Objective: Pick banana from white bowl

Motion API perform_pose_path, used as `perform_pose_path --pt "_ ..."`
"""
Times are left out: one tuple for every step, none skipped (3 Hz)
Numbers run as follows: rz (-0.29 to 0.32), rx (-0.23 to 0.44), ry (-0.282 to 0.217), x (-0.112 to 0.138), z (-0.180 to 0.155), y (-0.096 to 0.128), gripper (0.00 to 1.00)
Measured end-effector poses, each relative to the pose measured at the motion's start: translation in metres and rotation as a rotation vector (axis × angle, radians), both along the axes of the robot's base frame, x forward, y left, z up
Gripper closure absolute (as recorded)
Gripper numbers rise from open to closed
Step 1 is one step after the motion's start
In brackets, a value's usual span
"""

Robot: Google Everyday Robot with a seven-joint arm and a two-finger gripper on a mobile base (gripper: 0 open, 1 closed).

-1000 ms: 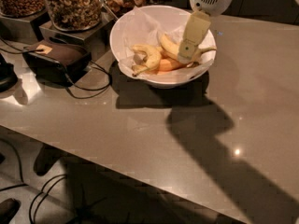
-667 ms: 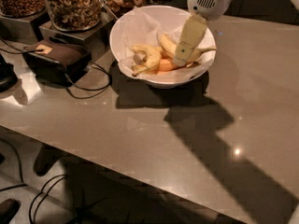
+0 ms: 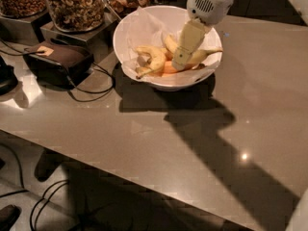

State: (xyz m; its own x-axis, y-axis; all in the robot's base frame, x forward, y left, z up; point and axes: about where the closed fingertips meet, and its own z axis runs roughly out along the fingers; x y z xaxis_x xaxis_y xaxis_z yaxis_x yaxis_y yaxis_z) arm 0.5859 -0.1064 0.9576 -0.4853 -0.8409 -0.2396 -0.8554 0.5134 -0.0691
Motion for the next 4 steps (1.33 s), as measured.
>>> perform_pose_path --pt "-0.005 0.006 0.004 0.001 0.0 0.005 0.22" --pt "-0.009 0.01 0.004 0.004 0.002 0.007 0.24" --pt "-0.014 0.016 0.006 0.008 0.003 0.008 0.25" --pt "-0.018 0.031 0.013 0.017 0.002 0.009 0.29"
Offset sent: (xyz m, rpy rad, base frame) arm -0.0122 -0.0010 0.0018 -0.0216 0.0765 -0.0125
